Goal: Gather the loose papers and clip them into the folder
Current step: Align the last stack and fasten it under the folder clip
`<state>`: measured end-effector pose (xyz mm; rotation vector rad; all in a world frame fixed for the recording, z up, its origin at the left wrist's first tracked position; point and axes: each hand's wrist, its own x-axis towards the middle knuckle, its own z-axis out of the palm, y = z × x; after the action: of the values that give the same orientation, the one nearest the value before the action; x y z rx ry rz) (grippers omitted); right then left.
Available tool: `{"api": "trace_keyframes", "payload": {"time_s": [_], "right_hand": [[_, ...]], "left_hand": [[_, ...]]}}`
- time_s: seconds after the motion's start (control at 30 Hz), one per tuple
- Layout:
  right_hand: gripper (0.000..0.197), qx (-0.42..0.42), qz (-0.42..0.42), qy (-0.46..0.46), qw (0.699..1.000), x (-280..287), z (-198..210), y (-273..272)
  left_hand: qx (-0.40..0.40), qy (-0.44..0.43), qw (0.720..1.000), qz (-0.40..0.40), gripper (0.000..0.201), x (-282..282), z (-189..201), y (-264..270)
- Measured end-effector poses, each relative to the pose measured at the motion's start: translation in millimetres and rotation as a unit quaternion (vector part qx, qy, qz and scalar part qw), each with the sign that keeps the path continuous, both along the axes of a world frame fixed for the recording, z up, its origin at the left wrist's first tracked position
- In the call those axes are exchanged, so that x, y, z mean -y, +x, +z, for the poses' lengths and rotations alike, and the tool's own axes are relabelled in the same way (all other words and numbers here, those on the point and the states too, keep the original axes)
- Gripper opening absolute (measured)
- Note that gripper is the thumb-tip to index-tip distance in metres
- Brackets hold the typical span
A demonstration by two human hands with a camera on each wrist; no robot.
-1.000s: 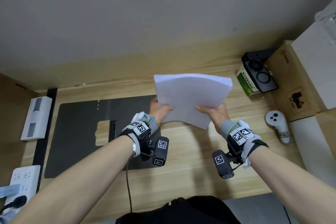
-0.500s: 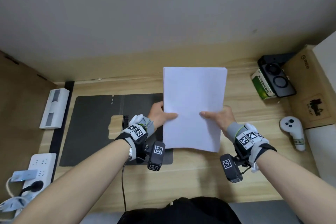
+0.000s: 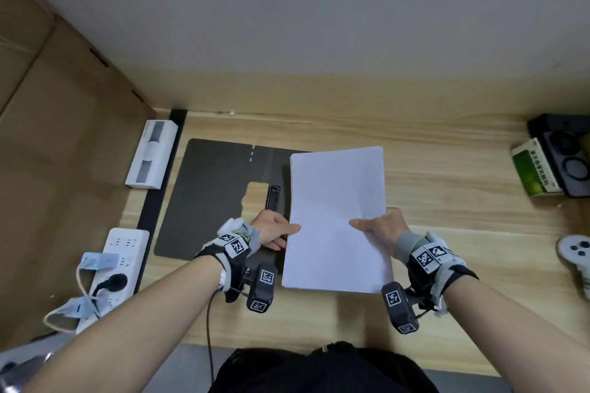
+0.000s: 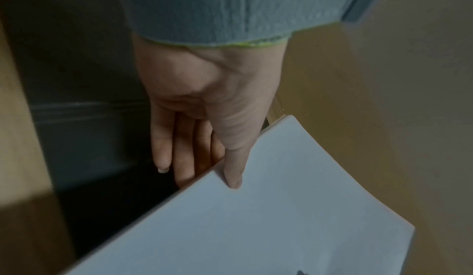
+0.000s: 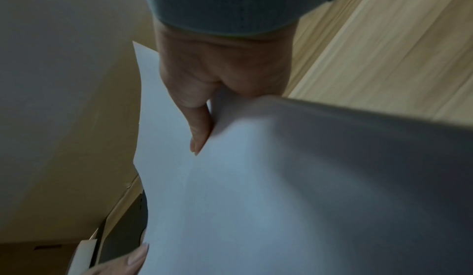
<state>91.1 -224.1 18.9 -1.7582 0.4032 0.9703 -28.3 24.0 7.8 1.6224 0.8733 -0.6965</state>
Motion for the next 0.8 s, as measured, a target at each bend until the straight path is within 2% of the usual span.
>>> {"api": "trace_keyframes", "payload": {"time_s": [0.17, 0.27, 0.4, 0.47, 0.63, 0.73, 0.8], "right_hand": [[0.045, 0.014, -0.014, -0.024, 1.000, -16.5, -0.7, 5.9], [0.039, 0.008, -0.020, -0.035, 0.999, -20.4, -3.0, 5.6], [0.035, 0.001, -0.029, -0.049, 0.998, -25.8, -10.1, 5.3], [0.034, 0.000, -0.026, -0.048, 0.999, -26.0, -11.8, 4.7], [0.031, -0.002, -0.021, -0.038, 0.999, -33.9, -19.6, 6.9], [0.034, -0.010, -0.018, -0.028, 0.999, -40.2, -25.2, 7.8], [0.036, -0.013, -0.021, -0.026, 0.999, -44.3, -27.7, 9.1]], "left_hand": [[0.007, 0.115, 0.993, -0.004, 0.026, -37.7, -15.1, 4.2], [0.014, 0.230, 0.965, -0.126, 0.040, -53.0, -16.0, 15.7], [0.006, 0.336, 0.893, -0.300, 0.049, -57.1, -17.8, 37.4], [0.022, 0.356, 0.871, -0.338, 0.046, -54.3, -16.1, 43.8], [0.040, 0.369, 0.841, -0.393, 0.044, -51.0, -16.8, 52.7], [0.057, 0.332, 0.847, -0.411, 0.046, -60.2, -22.1, 55.1], [0.041, 0.290, 0.864, -0.410, 0.049, -70.5, -28.5, 55.6]]}}
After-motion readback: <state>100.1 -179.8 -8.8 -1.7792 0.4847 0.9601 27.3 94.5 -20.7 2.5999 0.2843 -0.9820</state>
